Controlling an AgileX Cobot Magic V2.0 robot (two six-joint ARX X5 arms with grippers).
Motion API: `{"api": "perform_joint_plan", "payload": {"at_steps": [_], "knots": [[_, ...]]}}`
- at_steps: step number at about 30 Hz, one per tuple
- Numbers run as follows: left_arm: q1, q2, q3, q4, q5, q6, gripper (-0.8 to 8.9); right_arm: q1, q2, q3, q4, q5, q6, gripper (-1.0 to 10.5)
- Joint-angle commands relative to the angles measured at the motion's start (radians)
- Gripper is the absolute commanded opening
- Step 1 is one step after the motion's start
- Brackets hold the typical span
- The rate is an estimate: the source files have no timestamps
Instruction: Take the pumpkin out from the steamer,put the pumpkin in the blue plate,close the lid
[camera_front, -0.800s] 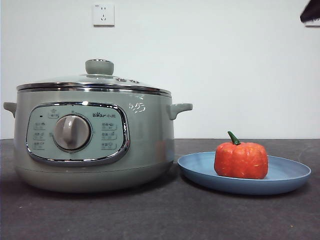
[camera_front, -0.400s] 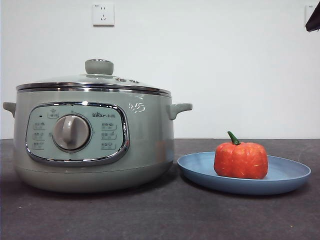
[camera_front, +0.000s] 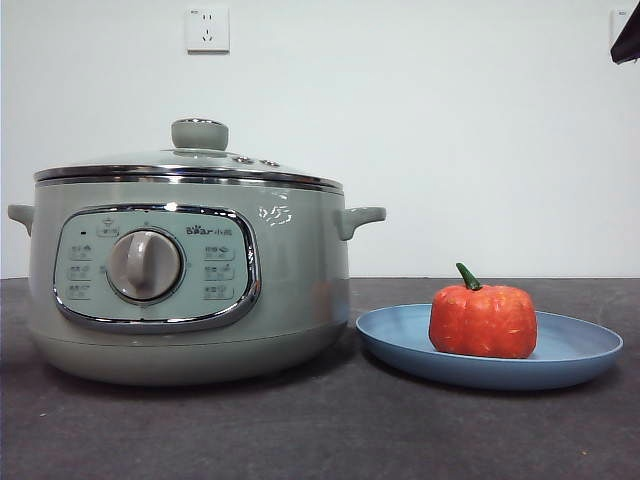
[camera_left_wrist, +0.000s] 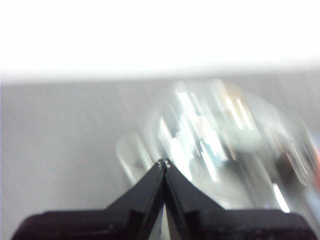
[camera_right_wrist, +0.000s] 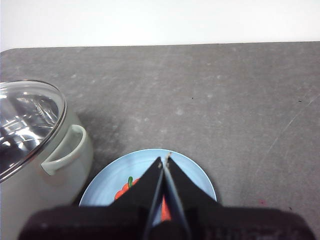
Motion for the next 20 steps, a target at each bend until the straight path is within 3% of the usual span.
{"api": "perform_joint_plan", "payload": {"at_steps": [1,4,9,20], "knots": [[0.109,-0.076,-0.149,0.159,-0.003,0.029,-0.01,0.000,0.000,-0.008,0.006,0.003,0.010,-0.2],[0.206,-0.160,-0.286,0.242,0.005,0.029,-0.01,0.000,0.000,-0.008,0.006,0.003,0.010,-0.2],[0.298,-0.248,-0.446,0.254,0.056,0.029,-0.01,0.000,0.000,-0.008,0.006,0.003,0.010,-0.2],[0.324,-0.272,-0.561,0.248,0.139,0.072,-0.01,0.000,0.000,-0.008,0.005,0.003,0.010,-0.2]]}}
